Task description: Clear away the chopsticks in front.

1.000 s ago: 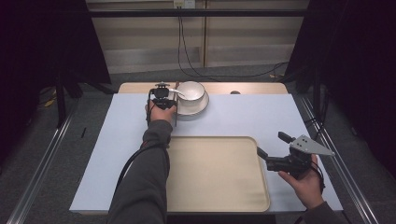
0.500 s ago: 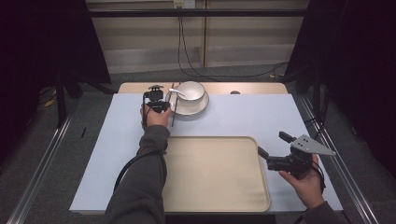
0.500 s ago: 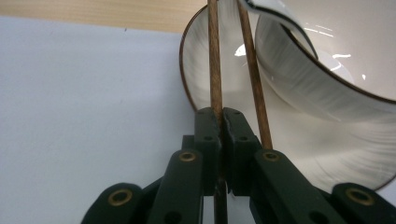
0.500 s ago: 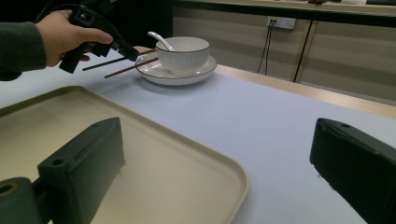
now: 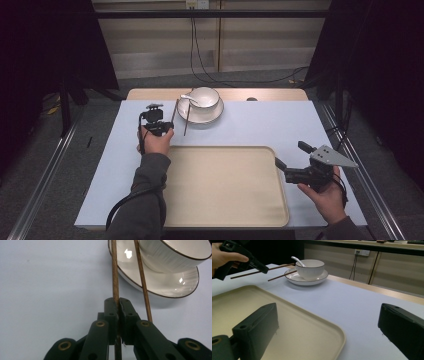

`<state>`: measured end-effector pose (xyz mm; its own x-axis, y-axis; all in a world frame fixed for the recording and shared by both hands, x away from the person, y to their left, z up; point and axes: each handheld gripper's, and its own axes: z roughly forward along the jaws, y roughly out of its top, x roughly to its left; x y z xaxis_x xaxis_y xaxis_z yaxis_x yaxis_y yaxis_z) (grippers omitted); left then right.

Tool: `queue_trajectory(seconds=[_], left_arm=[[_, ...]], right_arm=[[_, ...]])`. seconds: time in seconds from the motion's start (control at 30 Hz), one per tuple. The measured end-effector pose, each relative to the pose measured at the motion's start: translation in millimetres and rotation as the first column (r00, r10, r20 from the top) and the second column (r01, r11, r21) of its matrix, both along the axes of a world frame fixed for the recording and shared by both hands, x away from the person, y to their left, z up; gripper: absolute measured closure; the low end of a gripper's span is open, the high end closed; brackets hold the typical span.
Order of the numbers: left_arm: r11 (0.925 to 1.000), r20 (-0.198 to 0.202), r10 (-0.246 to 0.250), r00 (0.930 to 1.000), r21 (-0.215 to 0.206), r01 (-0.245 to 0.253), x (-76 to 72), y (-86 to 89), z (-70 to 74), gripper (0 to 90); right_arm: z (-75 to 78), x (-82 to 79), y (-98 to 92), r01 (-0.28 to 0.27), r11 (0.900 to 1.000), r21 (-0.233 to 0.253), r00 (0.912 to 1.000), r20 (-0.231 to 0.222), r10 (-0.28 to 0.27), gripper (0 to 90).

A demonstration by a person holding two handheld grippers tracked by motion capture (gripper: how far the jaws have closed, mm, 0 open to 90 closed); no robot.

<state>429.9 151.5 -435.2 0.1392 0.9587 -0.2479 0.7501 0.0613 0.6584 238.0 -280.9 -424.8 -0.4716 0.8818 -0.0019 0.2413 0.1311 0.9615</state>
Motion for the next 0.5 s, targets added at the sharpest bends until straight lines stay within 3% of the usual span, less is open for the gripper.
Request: queue_trajectory(seconds=[0.1, 0.17, 0.23, 0.33, 0.5], left_arm=[[0.9999, -0.006, 0.007, 1.0, -0.011, -0.007, -12.3, 4.3, 4.1, 85.4], [0.999, -0.012, 0.009, 0.9999, -0.045, -0.009, -22.9, 6.8, 6.9, 85.4], [0.9992, -0.014, 0.013, 0.9998, -0.038, -0.014, -32.8, 8.2, 8.8, 85.4], [0.9961, -0.017, 0.031, 0.9994, -0.082, -0.032, -49.4, 9.3, 7.6, 85.4], [0.9933, -0.01, 0.047, 0.9988, -0.105, -0.048, -76.1, 11.7, 5.0, 85.4]], right_arm=[[-0.1, -0.1, 0.0, -0.004, 1.0, -0.004, 1.0, -0.003, 0.004, 2.6], [-0.2, 0.1, 0.3, -0.005, 1.0, -0.001, 1.0, -0.003, 0.005, 2.7], [-0.2, -0.2, 0.4, -0.005, 1.0, -0.002, 1.0, -0.005, 0.005, 2.8], [-0.1, -0.3, 0.6, 0.007, 1.0, -0.006, 1.0, -0.001, -0.007, 2.8], [0.3, -0.8, 0.4, 0.009, 1.0, 0.0, 1.0, -0.001, -0.009, 2.8]])
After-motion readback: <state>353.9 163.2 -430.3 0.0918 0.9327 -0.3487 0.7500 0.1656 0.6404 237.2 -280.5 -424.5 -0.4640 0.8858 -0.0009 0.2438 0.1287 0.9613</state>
